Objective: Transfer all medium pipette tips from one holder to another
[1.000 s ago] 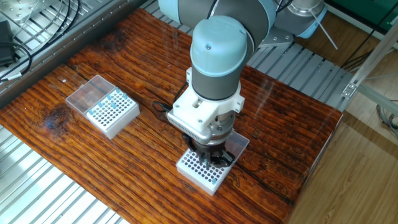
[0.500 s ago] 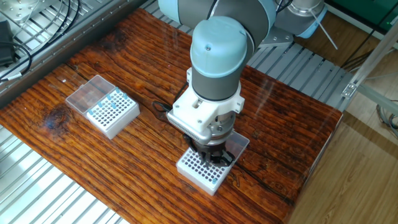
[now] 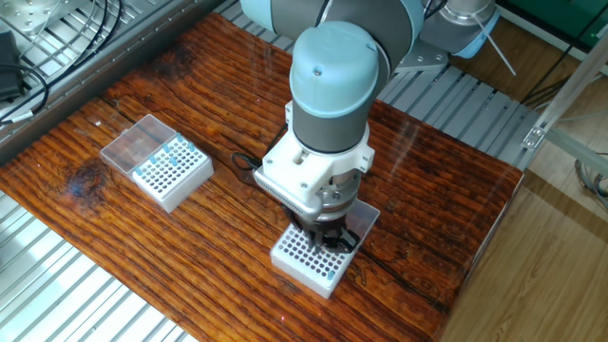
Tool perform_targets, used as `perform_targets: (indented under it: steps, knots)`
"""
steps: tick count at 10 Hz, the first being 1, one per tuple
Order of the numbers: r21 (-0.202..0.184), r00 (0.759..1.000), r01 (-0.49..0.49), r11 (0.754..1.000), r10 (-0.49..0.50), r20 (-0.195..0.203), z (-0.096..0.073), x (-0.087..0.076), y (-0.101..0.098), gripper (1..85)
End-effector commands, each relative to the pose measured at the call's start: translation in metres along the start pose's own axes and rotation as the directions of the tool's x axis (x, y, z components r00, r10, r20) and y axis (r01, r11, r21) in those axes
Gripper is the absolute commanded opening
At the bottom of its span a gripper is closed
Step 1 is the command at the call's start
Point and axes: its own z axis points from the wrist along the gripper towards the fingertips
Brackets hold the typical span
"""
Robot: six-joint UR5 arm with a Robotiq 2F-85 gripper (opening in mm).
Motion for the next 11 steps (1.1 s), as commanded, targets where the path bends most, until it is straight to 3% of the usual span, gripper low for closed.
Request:
perform_targets:
  steps: [1, 4, 7, 11]
  knots:
    - [-0.012, 1.000, -0.007, 1.000, 0.007, -0.009, -0.011, -0.006, 0.002, 11.0]
    - [-0.026, 1.000, -0.007, 1.000, 0.006, -0.027, -0.030, -0.013, 0.001, 10.7]
    - [-0.064, 0.999, -0.001, 0.998, -0.001, -0.038, -0.054, -0.020, 0.001, 10.3]
    - [-0.096, 0.998, 0.016, 0.995, -0.021, -0.053, -0.077, -0.015, -0.004, 10.0]
